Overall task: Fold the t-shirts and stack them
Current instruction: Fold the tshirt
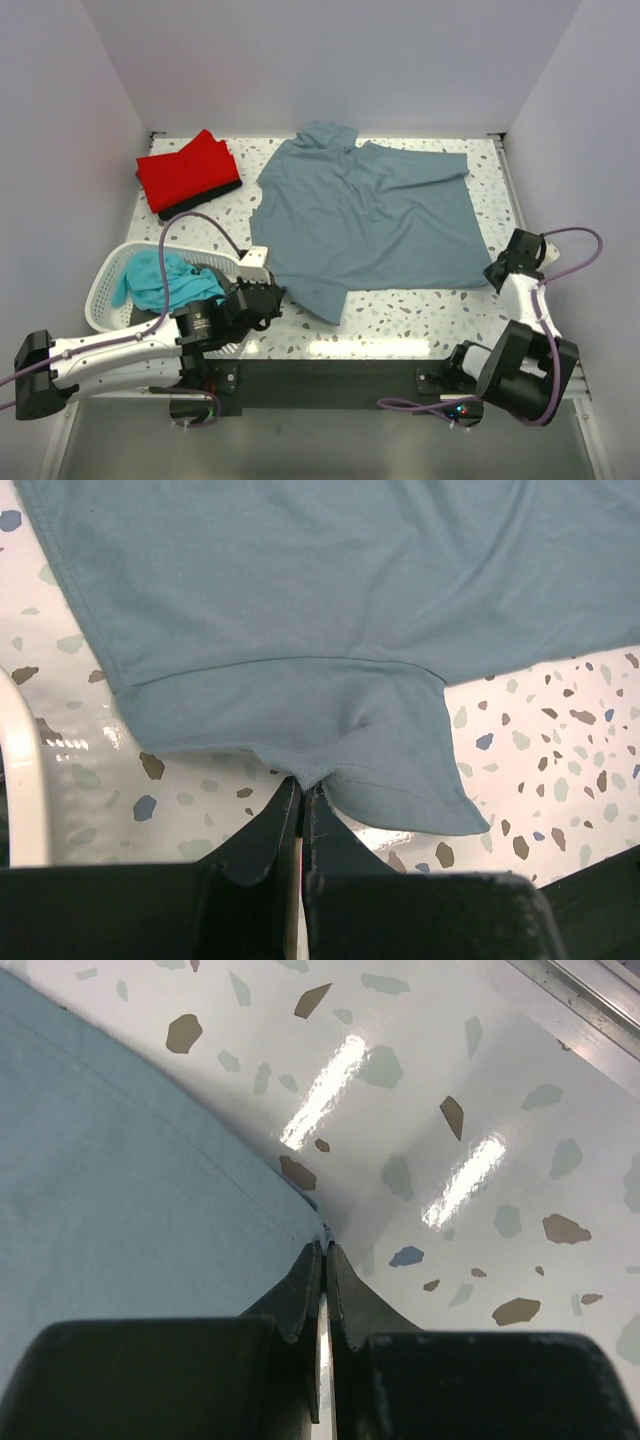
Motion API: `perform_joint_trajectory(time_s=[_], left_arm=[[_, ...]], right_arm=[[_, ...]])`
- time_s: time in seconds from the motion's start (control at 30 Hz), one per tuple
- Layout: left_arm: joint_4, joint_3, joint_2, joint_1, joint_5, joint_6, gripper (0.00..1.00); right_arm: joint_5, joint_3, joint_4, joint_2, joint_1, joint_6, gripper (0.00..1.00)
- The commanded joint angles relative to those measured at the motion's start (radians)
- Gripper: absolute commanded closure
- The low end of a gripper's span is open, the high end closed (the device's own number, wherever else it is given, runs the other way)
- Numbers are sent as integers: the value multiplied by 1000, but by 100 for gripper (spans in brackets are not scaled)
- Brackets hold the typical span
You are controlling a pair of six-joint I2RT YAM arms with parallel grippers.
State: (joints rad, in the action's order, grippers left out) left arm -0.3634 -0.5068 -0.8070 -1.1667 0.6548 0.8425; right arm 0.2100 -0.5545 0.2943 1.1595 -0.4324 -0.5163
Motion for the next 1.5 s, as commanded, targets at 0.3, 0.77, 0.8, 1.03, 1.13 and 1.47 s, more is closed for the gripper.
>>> perform_joint_trajectory(time_s=[0.3, 0.77, 0.8, 1.03, 1.13, 1.47], left_arm=[[-16, -47, 81, 4, -14, -75, 100], [67, -1, 183, 6, -89, -118, 100], [92, -4, 169, 4, -99, -129, 100], [259, -87, -33, 56, -141, -218, 100], [320, -90, -86, 127, -181, -237, 100], [501, -119, -190, 314, -276, -299, 100]], right_arm=[[9, -38, 267, -228, 12, -53, 100], [-3, -76, 339, -270, 72, -62, 100], [-11, -81, 321, -262, 72, -53, 100], [-43, -119, 250, -181, 70, -31, 100], [-52, -140, 220, -138, 72, -19, 100], [-70, -260, 149, 38, 70, 15, 100]])
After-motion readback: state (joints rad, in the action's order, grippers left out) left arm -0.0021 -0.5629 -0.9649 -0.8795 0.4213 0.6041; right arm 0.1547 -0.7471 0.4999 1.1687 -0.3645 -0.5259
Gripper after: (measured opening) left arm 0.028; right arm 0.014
